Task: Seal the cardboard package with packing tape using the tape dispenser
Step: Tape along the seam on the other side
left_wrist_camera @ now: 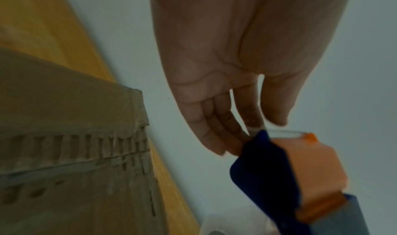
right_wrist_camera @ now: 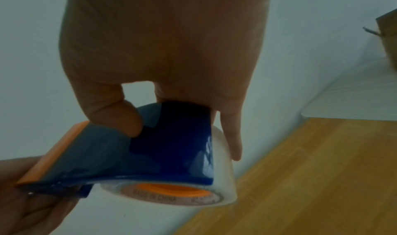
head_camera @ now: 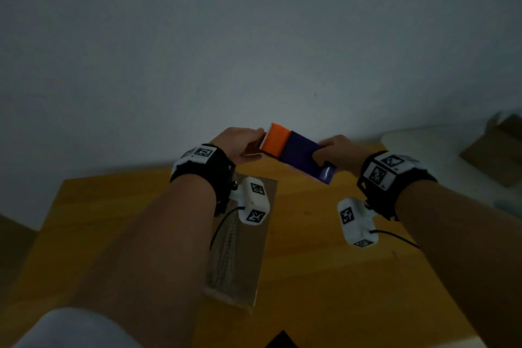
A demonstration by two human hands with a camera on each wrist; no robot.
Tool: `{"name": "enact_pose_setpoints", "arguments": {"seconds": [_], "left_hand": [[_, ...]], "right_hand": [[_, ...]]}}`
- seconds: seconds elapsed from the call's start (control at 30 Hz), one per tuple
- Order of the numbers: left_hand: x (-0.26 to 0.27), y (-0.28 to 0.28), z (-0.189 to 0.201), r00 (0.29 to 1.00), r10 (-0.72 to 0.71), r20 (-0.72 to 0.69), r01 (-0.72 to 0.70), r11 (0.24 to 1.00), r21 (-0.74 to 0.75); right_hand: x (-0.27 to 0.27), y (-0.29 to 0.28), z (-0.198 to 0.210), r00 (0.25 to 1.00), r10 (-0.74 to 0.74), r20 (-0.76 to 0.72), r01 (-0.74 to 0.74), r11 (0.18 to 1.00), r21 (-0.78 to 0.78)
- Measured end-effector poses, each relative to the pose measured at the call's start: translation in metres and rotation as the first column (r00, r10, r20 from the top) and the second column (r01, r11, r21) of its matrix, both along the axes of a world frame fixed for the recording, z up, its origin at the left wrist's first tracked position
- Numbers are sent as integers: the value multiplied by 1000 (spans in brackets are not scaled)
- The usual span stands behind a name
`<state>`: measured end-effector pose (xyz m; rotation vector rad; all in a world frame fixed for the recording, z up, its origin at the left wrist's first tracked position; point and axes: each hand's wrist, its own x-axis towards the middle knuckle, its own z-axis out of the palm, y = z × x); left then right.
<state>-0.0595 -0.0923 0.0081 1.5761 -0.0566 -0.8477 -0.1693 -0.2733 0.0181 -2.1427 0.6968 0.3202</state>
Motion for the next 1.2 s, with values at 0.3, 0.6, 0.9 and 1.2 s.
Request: {"name": "enact_pose_setpoints", "arguments": {"seconds": [0.3, 0.6, 0.9, 1.2], "left_hand": [[8, 12, -5, 994, 104, 43, -110, 981, 159], [10, 19, -3, 993, 111, 29, -114, 972, 206], [9, 26, 15, 998, 49, 25, -54, 952, 300], [12, 48, -3, 983, -78, 163, -14, 869, 495]], "right_hand": [[2, 10, 9, 971, 224, -84, -219, 974, 63], [2, 29, 30, 918, 375, -128, -394, 901, -182], [-3, 33, 33, 984, 113, -140, -81, 973, 216], [-1, 61, -2, 934, 148, -324, 5, 904, 427]]}}
